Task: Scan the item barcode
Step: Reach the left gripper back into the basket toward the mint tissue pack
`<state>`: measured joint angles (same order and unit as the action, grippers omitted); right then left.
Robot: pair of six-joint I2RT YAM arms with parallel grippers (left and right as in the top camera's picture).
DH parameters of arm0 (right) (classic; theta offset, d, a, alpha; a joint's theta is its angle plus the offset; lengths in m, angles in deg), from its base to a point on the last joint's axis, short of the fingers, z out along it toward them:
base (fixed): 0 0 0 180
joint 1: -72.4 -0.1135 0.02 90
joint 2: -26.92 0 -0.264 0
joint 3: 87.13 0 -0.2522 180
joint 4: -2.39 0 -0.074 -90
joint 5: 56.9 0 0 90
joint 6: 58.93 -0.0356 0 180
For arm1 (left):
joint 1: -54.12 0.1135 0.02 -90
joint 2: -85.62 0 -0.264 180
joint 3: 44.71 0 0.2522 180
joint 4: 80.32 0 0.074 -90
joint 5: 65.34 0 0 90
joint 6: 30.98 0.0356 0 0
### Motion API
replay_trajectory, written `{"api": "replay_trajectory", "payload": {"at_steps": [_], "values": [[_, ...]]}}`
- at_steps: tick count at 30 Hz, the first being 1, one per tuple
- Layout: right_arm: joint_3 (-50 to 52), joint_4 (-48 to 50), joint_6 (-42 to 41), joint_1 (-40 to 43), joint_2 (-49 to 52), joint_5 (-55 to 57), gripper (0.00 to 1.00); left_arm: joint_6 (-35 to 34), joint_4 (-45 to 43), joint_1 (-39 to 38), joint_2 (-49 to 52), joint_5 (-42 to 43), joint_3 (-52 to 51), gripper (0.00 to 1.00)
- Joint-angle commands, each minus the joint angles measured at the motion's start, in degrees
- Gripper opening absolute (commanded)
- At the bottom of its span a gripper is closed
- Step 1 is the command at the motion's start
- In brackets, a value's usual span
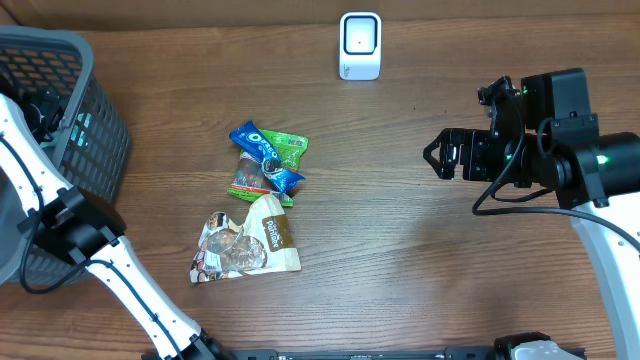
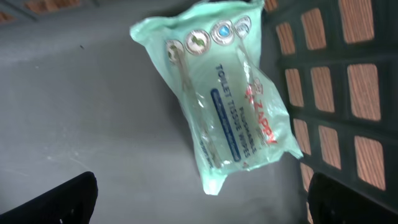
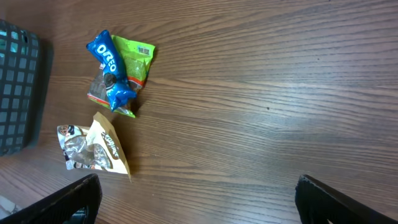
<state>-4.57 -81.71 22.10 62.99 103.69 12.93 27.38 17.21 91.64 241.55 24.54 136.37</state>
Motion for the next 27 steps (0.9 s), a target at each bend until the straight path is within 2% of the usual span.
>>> {"api": "replay_trajectory", "payload": {"at_steps": [1, 8, 14, 18, 23, 27], "values": [[-1.4, 0.1, 0.0, -0.2, -0.1, -0.5, 1.00, -1.4, 0.0, -1.3, 4.3, -3.0, 0.2, 0.99], [-1.4, 0.1, -0.1, -0.2, -0.1, -0.6, 1.00, -0.5, 5.0, -1.9, 0.5, 0.4, 4.6, 0.98], [-1.4, 0.1, -0.3, -0.2, -0.1, -0.6, 1.00, 2.6, 11.5, -2.1, -8.2, 0.3, 12.7, 0.99], [-1.5, 0.1, -0.3, -0.2, -0.1, -0.6, 1.00, 6.4, 13.0, -2.1, -17.3, 0.5, 12.7, 0.99], [-1.4, -0.2, -0.2, -0.2, -0.1, -0.5, 1.00, 13.3, 13.0, -3.0, -27.3, 5.5, 12.3, 1.00], [-1.4, -1.0, -0.1, -0.2, -0.1, -0.5, 1.00, 16.4, 13.1, -5.7, -36.4, 7.1, 4.9, 1.00]]}}
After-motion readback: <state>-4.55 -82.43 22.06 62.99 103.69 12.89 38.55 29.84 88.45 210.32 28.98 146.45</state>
